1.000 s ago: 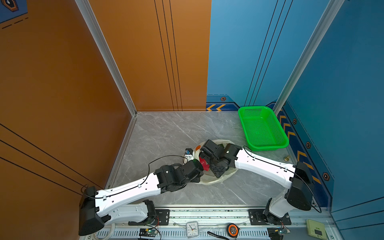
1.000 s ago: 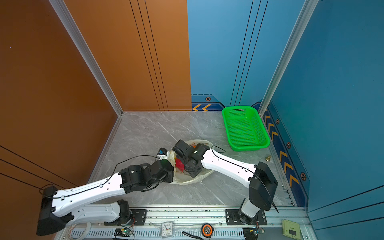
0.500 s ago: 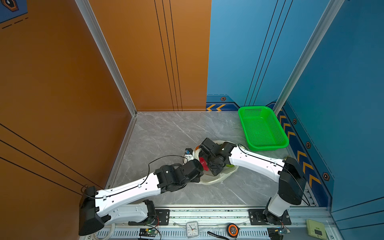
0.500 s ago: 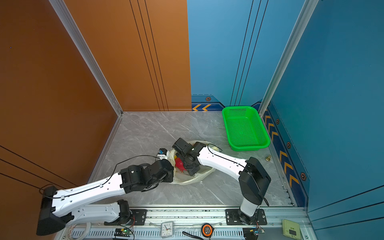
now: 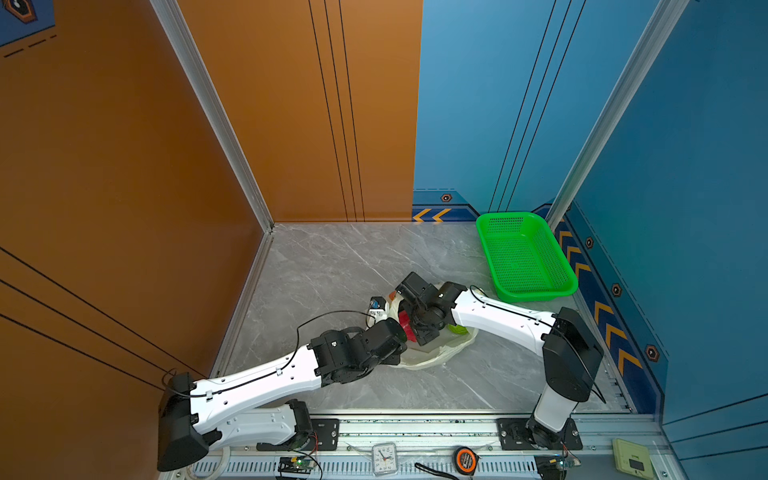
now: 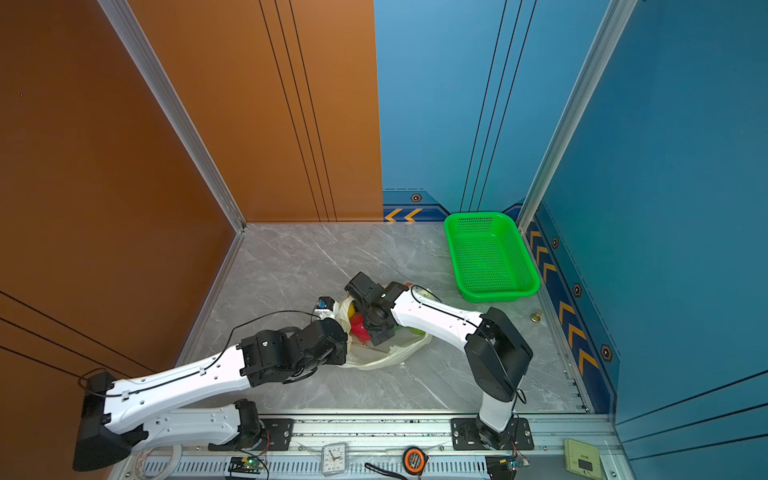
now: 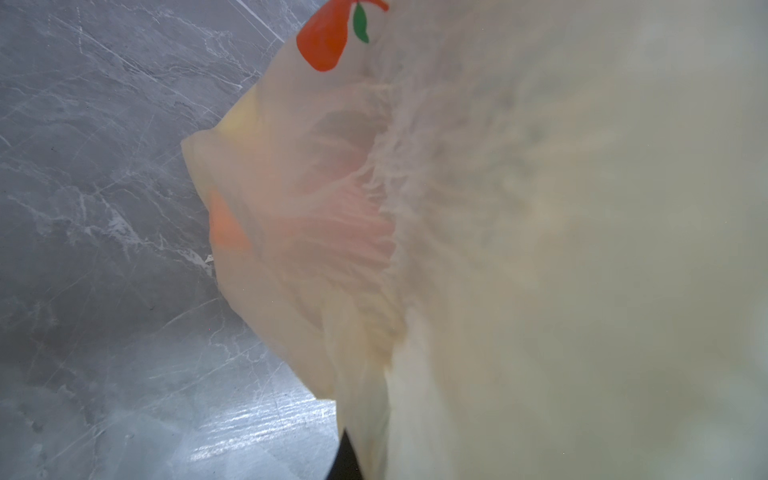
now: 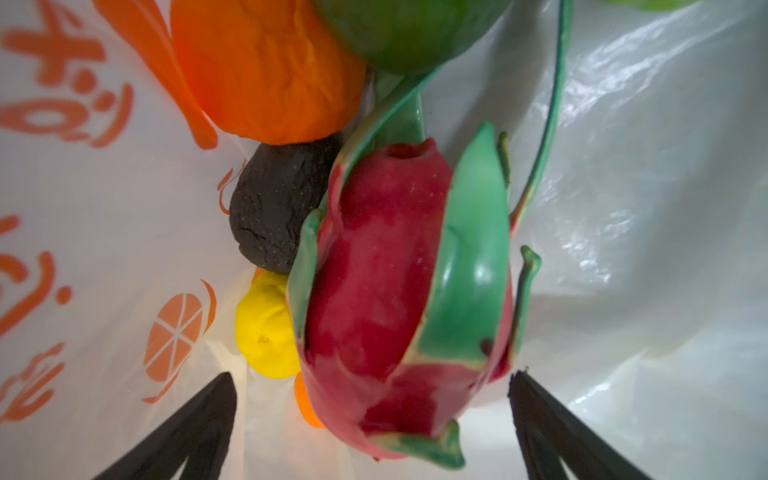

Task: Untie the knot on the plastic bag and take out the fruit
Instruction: 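Close the right gripper on the dragon fruit while the left holds the rim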

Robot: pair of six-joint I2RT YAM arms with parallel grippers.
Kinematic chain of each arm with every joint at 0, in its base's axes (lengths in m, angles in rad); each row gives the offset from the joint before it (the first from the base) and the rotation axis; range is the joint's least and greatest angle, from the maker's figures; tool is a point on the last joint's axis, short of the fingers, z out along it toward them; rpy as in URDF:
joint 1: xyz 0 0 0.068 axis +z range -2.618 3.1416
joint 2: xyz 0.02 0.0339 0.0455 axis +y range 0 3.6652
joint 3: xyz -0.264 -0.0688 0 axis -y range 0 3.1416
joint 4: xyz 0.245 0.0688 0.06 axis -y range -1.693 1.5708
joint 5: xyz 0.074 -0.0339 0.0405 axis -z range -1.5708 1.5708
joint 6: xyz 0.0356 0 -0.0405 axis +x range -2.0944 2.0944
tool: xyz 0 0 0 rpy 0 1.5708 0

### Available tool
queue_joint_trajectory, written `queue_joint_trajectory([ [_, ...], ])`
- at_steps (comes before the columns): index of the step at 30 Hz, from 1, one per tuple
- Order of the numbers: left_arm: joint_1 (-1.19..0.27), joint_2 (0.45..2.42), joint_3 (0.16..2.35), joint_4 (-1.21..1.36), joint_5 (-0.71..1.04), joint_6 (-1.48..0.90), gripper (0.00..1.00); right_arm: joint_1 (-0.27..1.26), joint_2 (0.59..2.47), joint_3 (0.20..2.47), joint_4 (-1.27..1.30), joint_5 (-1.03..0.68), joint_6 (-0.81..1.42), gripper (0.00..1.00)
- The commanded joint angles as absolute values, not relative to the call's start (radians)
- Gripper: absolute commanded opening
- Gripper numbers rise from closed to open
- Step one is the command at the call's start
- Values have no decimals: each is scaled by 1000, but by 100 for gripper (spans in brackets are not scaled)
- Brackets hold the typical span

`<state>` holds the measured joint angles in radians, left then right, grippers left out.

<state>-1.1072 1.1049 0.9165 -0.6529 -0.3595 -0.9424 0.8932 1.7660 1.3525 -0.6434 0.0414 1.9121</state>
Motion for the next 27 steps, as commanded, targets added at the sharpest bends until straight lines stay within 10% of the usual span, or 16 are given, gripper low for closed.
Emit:
queue_joint_trajectory([
  [1, -1112, 1101, 914, -657, -376, -951, 0, 885, 1799, 1335, -622, 83, 1949, 100],
  [27, -1110, 1109, 915, -656, -367, -952, 0, 896, 1857, 1268, -582, 24, 2014, 100],
])
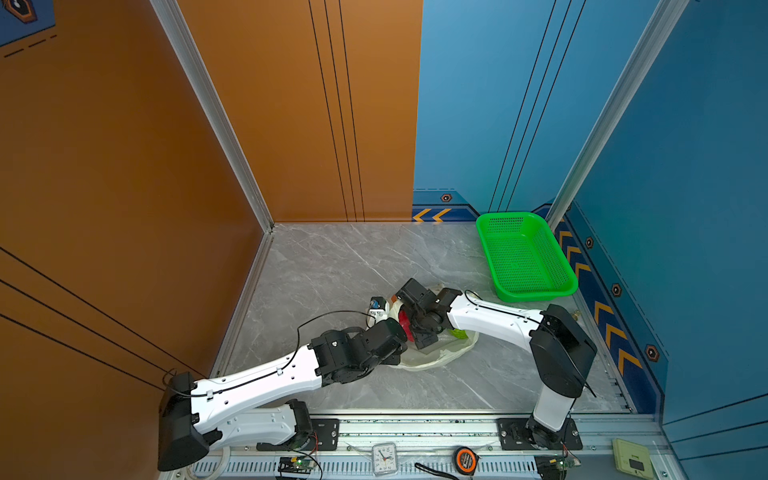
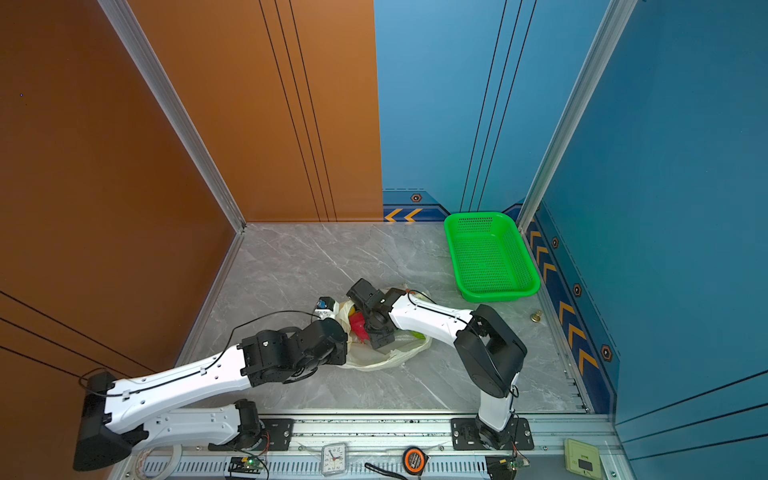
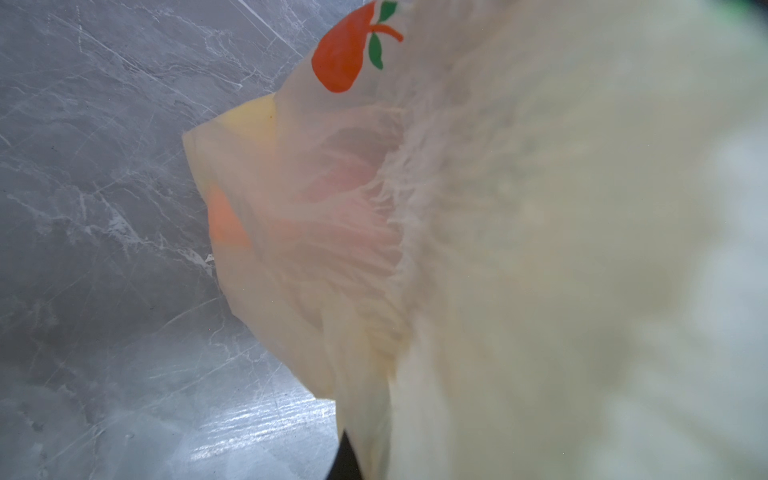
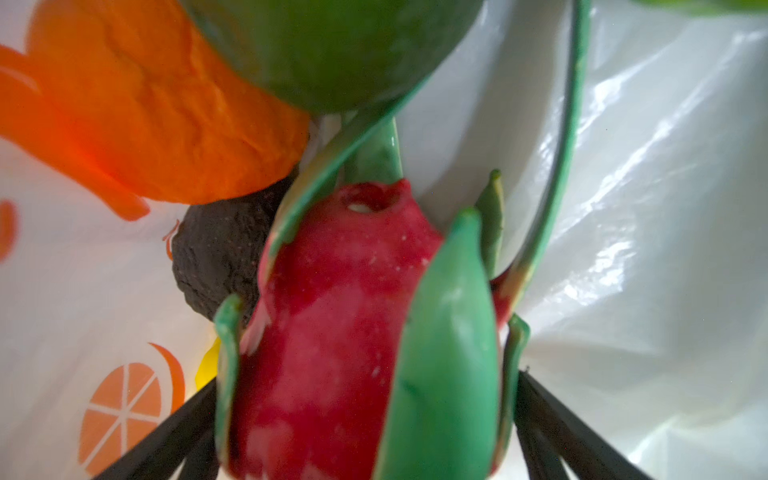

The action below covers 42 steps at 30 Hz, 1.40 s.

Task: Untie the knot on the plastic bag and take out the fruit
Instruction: 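Close the right gripper on the dragon fruit while the left holds the rim, then lift the dragon fruit up out of the bag with the right gripper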

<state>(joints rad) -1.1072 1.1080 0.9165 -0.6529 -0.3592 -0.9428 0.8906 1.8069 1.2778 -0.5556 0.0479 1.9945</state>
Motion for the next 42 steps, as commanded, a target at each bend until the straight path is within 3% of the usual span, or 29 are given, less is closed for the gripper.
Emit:
queue_joint_trajectory([
  [1, -1109, 1106, 914, -654, -369, -953, 0, 896, 1859, 1265, -581, 28, 2012, 100],
  [23, -1110, 1071, 884, -655, -370, -959, 0, 905, 1767, 1193, -513, 92, 2041, 53],
  [35, -1104, 1060, 867, -657, -370, -952, 0, 908, 1683, 1179, -513, 131, 1990, 33],
  [42, -1100, 1055, 861, -657, -369, -946, 0, 908, 1645, 1177, -500, 133, 1952, 29],
])
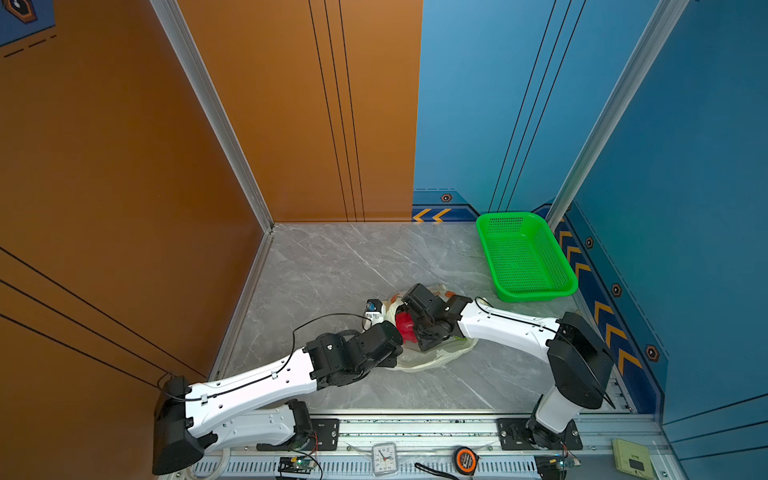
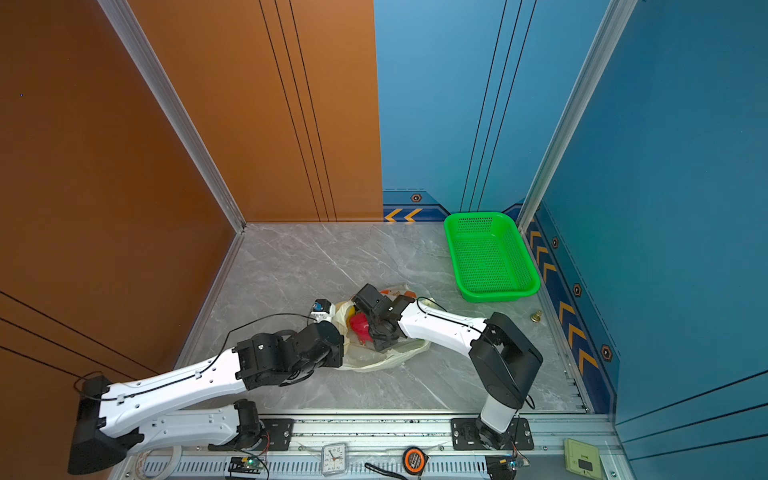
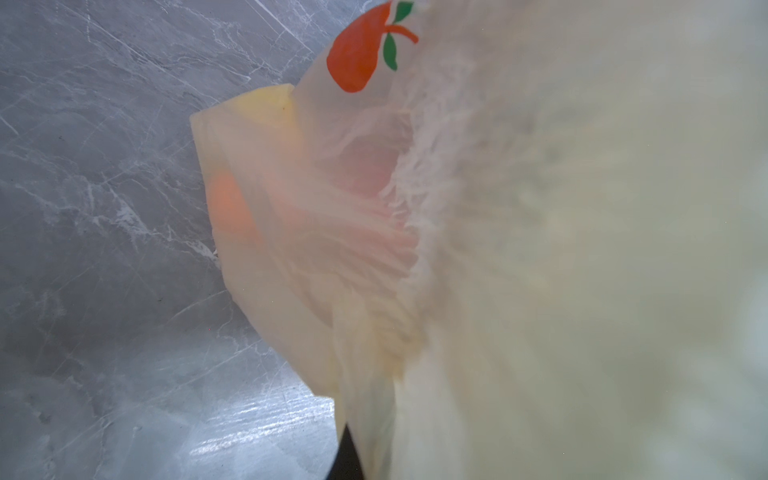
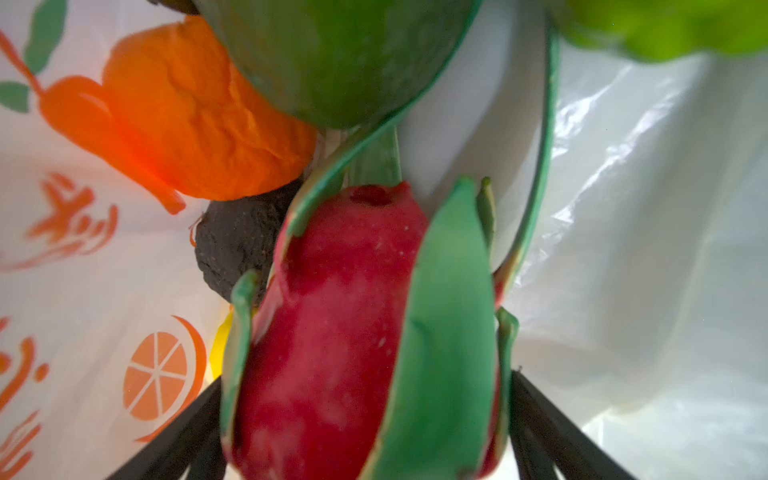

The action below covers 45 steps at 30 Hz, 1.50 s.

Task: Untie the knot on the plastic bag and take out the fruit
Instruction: 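Lift the dragon fruit up out of the bag with the right gripper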

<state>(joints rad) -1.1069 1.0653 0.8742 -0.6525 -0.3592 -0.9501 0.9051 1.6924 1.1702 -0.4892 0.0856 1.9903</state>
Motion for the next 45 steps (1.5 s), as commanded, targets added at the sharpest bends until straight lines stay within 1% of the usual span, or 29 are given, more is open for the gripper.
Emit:
queue_joint_trajectory([
  [1, -1100, 1056, 861, -657, -370, -946, 0, 907, 1642, 1184, -500, 134, 1939, 29],
  [7, -1100, 1059, 864, -656, -369, -946, 0, 905, 1612, 1202, -525, 151, 1896, 20],
  [14, -1100, 1051, 858, -657, -369, -946, 0, 910, 1585, 1202, -532, 152, 1848, 16],
  [24, -1100, 1049, 856, -658, -369, -945, 0, 921, 1564, 1285, -637, 148, 1723, 13],
  [37, -1097, 1048, 863, -664, -370, -941, 0, 931, 1509, 1280, -694, 94, 1578, 10],
  [45, -1093, 1051, 864, -669, -359, -932, 0, 939, 1496, 1346, -761, 121, 1433, 9],
])
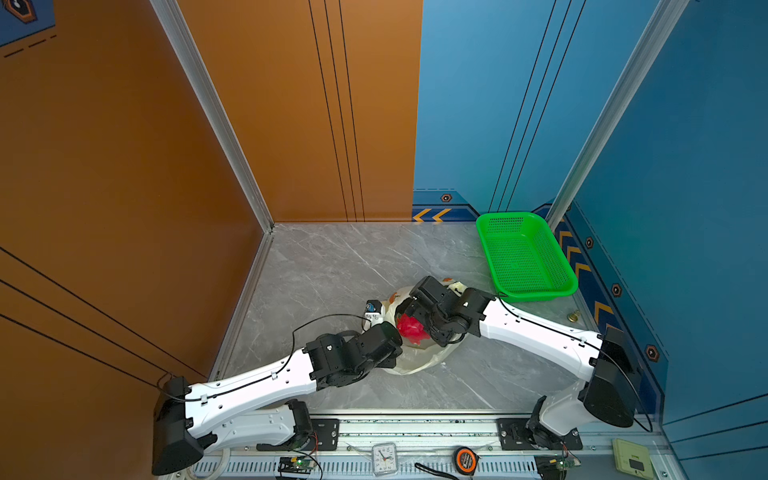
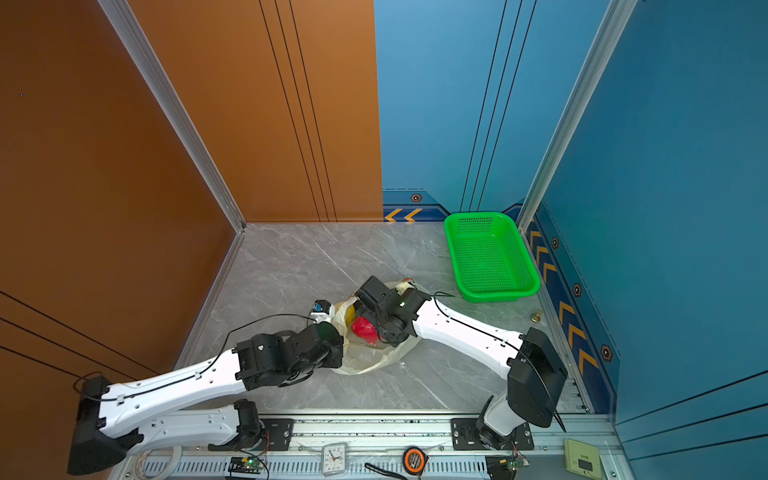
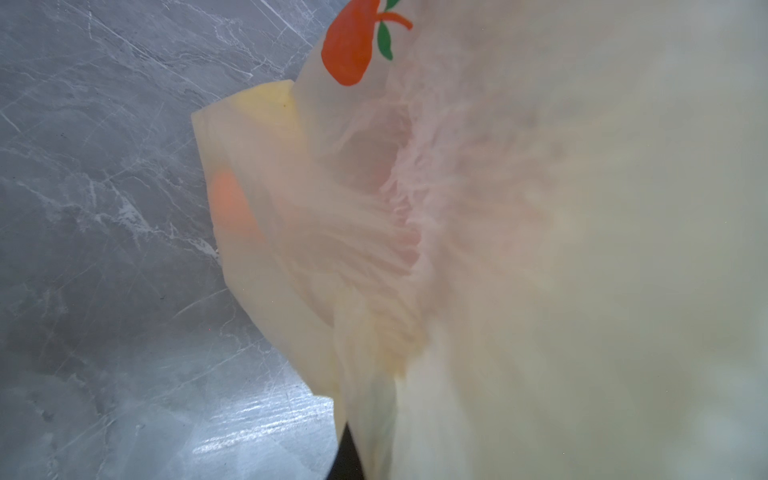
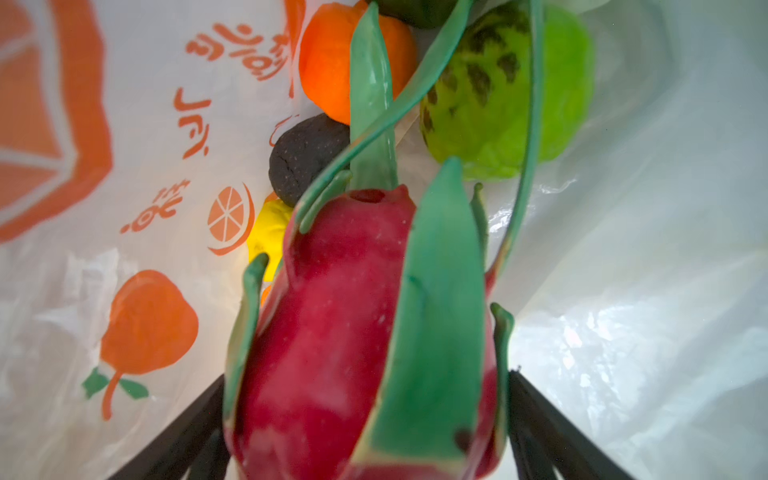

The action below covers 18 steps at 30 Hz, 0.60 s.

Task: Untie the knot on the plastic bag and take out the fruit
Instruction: 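Lift the dragon fruit up out of the bag with the right gripper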

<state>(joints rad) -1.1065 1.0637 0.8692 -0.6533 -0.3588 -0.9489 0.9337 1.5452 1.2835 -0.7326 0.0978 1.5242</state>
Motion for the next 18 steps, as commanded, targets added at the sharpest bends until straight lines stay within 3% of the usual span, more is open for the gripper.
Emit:
queue_joint_trajectory([
  [1, -1093, 1051, 865, -670, -358, -930, 0, 939, 1498, 1357, -771, 122, 1418, 9],
  [18, -1067, 1026, 869, -689, -346, -911, 0, 949, 1477, 1444, -850, 53, 1195, 8],
])
